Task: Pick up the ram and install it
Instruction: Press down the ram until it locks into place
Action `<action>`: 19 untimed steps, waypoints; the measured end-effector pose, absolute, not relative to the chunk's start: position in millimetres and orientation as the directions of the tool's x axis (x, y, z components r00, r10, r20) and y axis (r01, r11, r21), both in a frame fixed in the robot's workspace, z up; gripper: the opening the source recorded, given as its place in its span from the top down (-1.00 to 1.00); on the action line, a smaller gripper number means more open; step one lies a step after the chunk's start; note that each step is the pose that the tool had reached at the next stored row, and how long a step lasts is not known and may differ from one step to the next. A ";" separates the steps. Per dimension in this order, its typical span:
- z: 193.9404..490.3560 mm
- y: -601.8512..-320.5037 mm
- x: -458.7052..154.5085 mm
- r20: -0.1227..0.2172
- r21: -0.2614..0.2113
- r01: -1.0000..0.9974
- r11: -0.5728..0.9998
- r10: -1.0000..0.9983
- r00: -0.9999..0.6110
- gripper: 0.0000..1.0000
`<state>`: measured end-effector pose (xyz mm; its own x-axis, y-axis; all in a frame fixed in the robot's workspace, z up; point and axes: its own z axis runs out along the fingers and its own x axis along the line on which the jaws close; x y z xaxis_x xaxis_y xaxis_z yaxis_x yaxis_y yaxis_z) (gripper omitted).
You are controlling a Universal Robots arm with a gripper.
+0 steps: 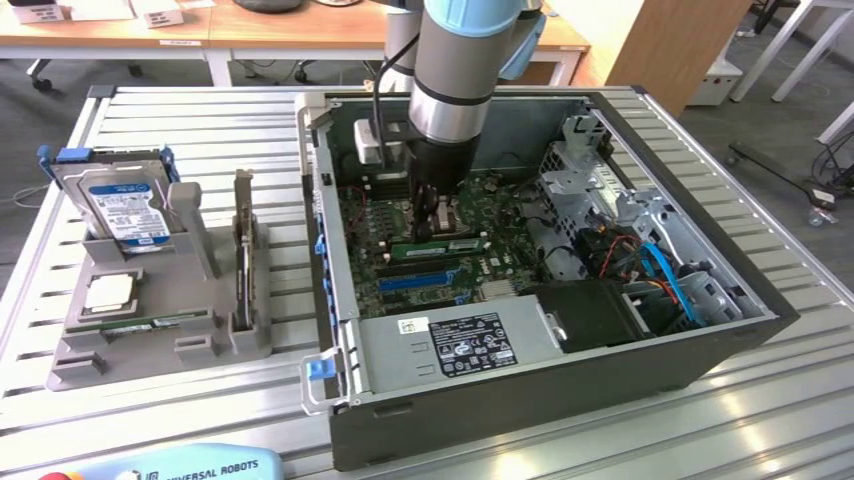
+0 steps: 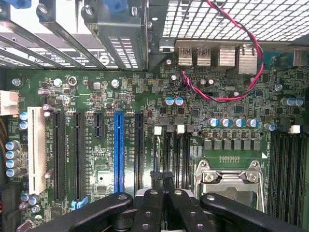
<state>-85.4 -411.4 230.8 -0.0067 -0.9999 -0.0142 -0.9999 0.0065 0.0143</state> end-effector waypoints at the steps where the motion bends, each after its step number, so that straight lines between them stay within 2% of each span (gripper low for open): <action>1: 230.3 -411.4 -85.4 -0.014 0.014 -1.000 0.006 -1.000 -0.007 0.80; 19: 226.3 -411.4 -85.4 -0.014 0.015 -1.000 0.006 -1.000 -0.007 0.80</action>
<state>-85.4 -411.4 226.3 -0.0066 -0.9999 -0.0139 -0.9999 0.0064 0.0145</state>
